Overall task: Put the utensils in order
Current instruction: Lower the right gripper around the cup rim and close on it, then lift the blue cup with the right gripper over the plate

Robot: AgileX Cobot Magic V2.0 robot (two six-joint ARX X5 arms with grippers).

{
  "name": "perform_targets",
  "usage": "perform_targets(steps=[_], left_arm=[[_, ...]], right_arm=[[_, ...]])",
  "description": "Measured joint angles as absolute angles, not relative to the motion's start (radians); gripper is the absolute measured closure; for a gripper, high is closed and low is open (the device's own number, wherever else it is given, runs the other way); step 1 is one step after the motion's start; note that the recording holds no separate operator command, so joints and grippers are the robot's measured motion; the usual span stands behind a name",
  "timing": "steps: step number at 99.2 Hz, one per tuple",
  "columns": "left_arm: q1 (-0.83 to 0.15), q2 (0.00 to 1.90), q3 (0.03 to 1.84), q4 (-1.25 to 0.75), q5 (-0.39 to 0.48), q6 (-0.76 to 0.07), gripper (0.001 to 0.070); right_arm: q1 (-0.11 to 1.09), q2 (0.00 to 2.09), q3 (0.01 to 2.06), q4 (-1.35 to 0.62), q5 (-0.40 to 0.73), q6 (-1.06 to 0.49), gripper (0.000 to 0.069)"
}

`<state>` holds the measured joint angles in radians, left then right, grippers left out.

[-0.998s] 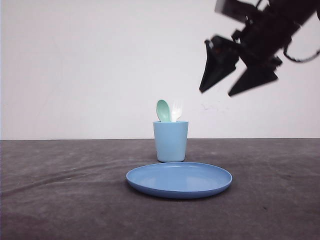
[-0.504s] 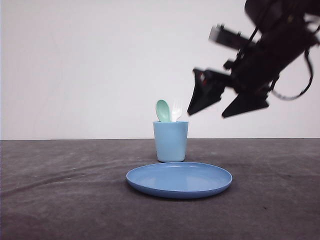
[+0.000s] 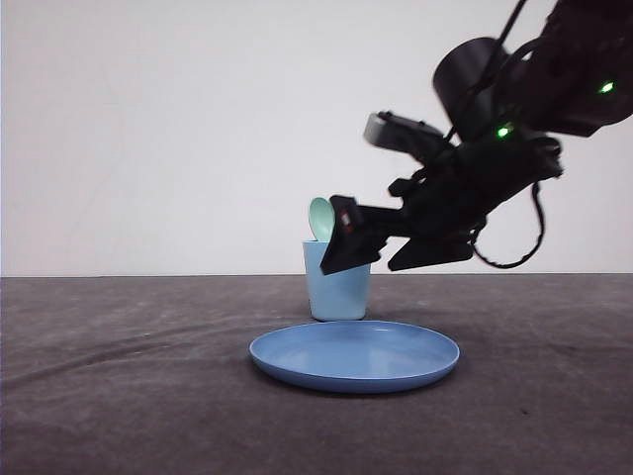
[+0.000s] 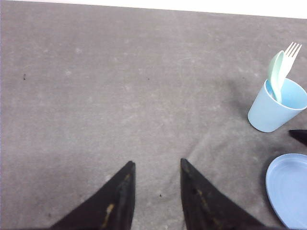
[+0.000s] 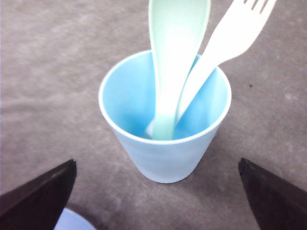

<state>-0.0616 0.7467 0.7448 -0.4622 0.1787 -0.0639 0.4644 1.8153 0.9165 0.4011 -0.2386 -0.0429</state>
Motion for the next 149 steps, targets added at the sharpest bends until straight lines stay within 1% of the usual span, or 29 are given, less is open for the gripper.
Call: perform_targets(steps=[30,62,66,85,91,106,129,149], left_arm=[[-0.062,0.747,0.745,-0.462,0.179,-0.068,0.0551],[-0.062,0.747,0.745,-0.462,0.179,-0.068,0.0551],[-0.062,0.747,0.745,-0.462,0.179,-0.068,0.0551],[-0.062,0.747,0.745,-0.462,0.179,-0.068,0.0551],[-0.062,0.747,0.745,-0.462,0.179,-0.068,0.0551],[-0.062,0.747,0.745,-0.462,0.179,-0.068,0.0551],[-0.062,0.747,0.745,-0.462,0.179,-0.068,0.0551],[-0.062,0.747,0.745,-0.462,0.179,-0.068,0.0551]], right_arm=[[0.476,1.949,1.092,0.39,-0.235,0.007,0.0009],[0.476,1.959,1.131,0.373,-0.235,0.01,0.0013],[0.476,1.959,1.131,0.367,-0.236,0.012,0.0031],[0.476,1.959,1.131,0.359,-0.243,0.015,0.0172],[0.476,1.959,1.131,0.359,-0.243,0.015,0.0199],[0.475,1.959,1.131,0.36,-0.256,0.015,0.023],[0.476,1.955,1.131,0.349,-0.257,0.023,0.023],[0.486,1.887,1.131,0.22,-0.26,0.034,0.023]])
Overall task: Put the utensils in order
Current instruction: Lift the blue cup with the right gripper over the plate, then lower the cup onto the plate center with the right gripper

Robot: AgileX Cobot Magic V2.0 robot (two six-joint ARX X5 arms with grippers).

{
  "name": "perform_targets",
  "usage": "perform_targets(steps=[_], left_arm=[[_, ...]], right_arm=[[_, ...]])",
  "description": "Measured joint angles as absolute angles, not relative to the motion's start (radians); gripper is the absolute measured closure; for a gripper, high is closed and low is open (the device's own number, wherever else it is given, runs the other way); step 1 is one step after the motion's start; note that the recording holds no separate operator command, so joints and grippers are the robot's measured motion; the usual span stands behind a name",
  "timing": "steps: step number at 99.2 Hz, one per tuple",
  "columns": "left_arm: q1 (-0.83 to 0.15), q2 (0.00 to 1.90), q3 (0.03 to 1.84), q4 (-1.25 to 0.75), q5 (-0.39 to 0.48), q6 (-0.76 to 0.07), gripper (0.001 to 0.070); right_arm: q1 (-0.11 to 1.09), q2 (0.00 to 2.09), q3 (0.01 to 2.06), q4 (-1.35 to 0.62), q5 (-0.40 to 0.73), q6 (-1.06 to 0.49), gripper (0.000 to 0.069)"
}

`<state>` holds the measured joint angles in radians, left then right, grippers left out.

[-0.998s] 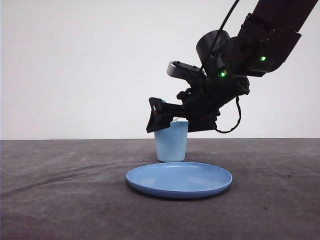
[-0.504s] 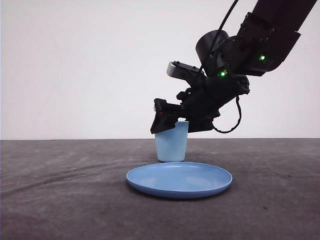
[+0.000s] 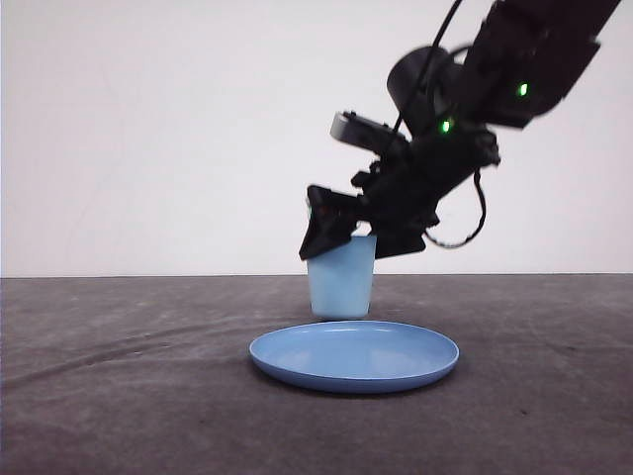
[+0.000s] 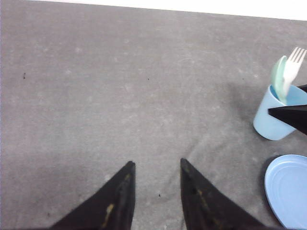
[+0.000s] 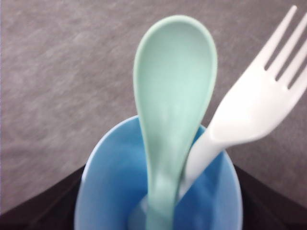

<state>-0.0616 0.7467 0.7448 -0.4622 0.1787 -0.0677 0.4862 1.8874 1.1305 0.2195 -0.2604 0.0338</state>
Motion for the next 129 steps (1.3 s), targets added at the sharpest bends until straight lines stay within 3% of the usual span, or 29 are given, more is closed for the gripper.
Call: perform_targets(steps=[32,83,129], left_arm=[[-0.062,0.747,0.745,-0.461,0.179,-0.068,0.0551],[-0.062,0.747,0.745,-0.461,0.179,-0.067,0.0551],[-0.062,0.747,0.745,-0.461,0.178,-0.068,0.0551]], right_arm=[[0.521,1.7,1.085,0.101,-0.258,0.034,0.023],[0.638,1.318,0.68,0.123,-0.201,0.034,0.0231],[0.69,1.352,0.588,0.308,-0.177,0.033,0.0231]])
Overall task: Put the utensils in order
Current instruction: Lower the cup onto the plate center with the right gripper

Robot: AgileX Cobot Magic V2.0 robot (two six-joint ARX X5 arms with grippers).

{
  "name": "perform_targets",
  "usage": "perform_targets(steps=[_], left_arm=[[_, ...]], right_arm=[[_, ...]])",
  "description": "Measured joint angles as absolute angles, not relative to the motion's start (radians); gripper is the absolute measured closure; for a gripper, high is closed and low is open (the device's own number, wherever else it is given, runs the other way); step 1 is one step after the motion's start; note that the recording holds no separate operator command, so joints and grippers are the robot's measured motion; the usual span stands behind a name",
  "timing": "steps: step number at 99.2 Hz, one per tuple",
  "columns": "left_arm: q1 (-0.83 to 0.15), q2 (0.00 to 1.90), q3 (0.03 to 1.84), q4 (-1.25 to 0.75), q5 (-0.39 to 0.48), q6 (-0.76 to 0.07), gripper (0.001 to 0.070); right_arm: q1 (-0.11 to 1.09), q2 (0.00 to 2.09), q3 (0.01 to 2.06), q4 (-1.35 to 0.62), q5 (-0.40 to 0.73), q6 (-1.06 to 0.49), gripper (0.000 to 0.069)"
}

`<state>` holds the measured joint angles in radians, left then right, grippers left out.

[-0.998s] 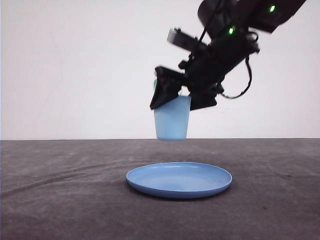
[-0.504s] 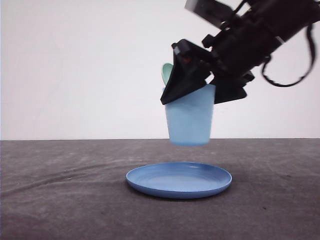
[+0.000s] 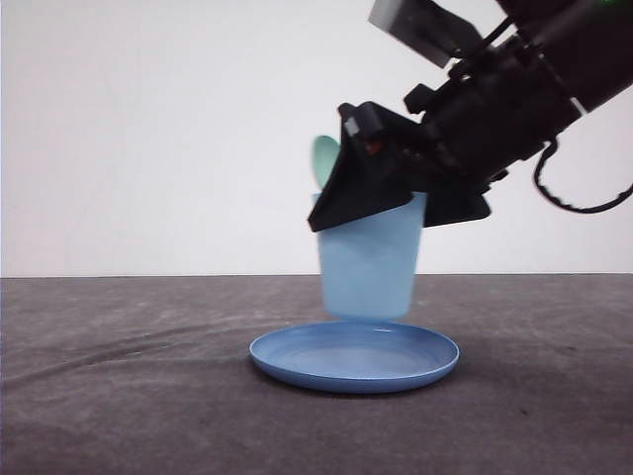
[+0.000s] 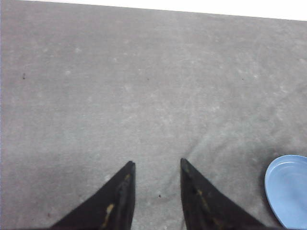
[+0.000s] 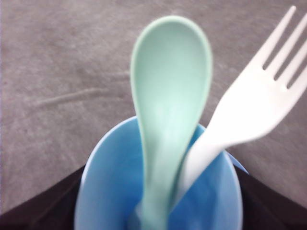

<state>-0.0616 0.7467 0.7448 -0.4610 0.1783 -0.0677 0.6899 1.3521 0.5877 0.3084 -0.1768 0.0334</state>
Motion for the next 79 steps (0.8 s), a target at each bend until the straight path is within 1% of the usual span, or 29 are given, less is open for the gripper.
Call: perform_targets(steps=[11,42,79], left_arm=[[-0.062,0.747,0.745,-0.461,0.179,-0.067,0.0551],[-0.062,0.747,0.745,-0.461,0.179,-0.067,0.0551],[-0.062,0.747,0.745,-0.461,0.179,-0.067,0.0551]], right_arm=[[0.69,1.389,0.588,0.361,-0.176,0.033,0.0231],[0.688,1.501,0.587,0.424,-0.176,0.033,0.0231],[0.688,1.512,0.587,0.453,-0.164,0.017,0.0231]])
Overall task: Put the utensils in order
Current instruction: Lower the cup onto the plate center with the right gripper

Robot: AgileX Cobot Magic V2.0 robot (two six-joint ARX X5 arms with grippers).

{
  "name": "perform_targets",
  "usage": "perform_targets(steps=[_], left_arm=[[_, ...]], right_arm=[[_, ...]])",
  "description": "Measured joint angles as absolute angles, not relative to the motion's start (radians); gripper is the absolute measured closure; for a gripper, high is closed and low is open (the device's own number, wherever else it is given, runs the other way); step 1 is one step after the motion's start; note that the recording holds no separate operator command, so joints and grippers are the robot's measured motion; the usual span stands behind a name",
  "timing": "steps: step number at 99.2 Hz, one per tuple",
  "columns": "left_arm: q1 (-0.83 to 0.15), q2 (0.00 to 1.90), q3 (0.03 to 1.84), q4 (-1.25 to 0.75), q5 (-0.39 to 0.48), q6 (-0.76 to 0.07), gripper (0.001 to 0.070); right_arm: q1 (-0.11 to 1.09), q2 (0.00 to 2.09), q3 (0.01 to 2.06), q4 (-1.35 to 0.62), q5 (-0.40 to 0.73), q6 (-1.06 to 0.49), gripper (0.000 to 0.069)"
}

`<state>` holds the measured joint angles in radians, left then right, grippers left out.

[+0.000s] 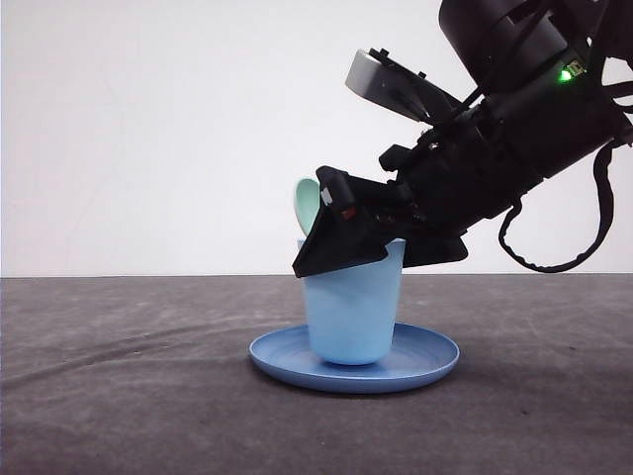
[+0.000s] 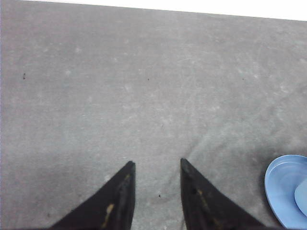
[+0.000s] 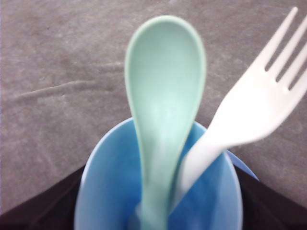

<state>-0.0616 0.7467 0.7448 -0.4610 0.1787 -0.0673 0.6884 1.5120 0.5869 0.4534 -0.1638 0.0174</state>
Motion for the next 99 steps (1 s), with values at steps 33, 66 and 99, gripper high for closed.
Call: perform_targets(steps=[33,66,99], left_arm=[[-0.062,0.747,0.745,-0.461,0.179,-0.067,0.0551],[-0.062,0.747,0.745,-0.461,0.179,-0.067,0.0551],[-0.062,0.747,0.745,-0.461,0.179,-0.067,0.0551]], right_arm=[[0.688,1.526,0.587,0.47,-0.153,-0.004,0.0231],[0.688,1.551,0.588,0.499,-0.157,-0.002,0.019],[0.686,1.542,0.587,0.435,-0.157,0.046,0.0011]])
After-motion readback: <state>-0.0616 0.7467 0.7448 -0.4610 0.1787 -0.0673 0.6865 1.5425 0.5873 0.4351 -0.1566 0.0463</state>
